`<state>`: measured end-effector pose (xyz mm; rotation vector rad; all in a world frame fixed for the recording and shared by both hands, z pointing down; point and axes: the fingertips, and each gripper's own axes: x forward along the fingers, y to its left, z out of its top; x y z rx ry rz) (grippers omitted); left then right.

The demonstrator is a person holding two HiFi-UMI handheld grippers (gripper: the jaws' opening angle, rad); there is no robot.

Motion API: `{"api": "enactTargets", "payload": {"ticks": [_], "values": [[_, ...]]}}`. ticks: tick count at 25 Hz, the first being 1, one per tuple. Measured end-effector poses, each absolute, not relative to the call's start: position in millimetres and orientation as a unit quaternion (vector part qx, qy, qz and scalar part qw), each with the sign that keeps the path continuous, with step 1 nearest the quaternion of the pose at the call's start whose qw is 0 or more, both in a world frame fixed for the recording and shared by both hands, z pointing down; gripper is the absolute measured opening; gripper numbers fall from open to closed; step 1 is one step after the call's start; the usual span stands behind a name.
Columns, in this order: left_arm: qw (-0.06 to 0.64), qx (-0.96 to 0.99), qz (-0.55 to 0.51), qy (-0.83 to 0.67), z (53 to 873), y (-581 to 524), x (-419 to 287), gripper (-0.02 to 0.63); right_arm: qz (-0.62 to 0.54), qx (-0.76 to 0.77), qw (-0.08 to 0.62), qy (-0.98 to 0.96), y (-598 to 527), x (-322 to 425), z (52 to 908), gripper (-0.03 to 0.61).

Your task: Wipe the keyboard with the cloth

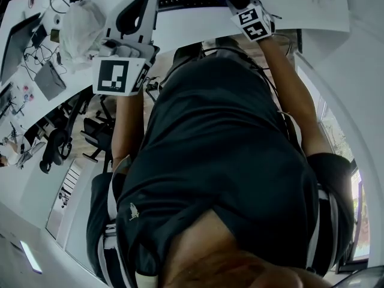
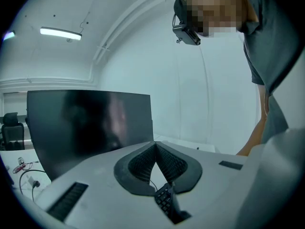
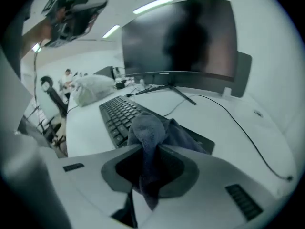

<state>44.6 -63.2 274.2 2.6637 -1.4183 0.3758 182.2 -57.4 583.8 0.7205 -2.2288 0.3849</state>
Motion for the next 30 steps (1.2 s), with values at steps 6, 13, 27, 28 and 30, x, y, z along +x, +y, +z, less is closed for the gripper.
{"api": "enactTargets", "payload": {"ticks": [6,13,27,28,30], "values": [[0.057,0.871,0.125,-0.472,279,-65,36,0.005,0.187,0.435,0.366,-0.802,-91,251,579,0.069],[0.054,0.881,0.124,-0.454,279,-69,51,0.005,0.18,0.319,0.353,-0.861,-68,197,584,0.07],[0.056,0.879,0.122,-0.457,280,-66,47,0.005,0.214,0.351,0.342,-0.845,-69,207,581,0.069],[0.056,0.878,0.121,-0.46,279,-66,44,0.005,0.221,0.38,0.342,-0.831,-75,227,581,0.069],[0.059,0.874,0.12,-0.466,279,-63,38,0.005,0.222,0.431,0.347,-0.803,-83,260,580,0.069]]}}
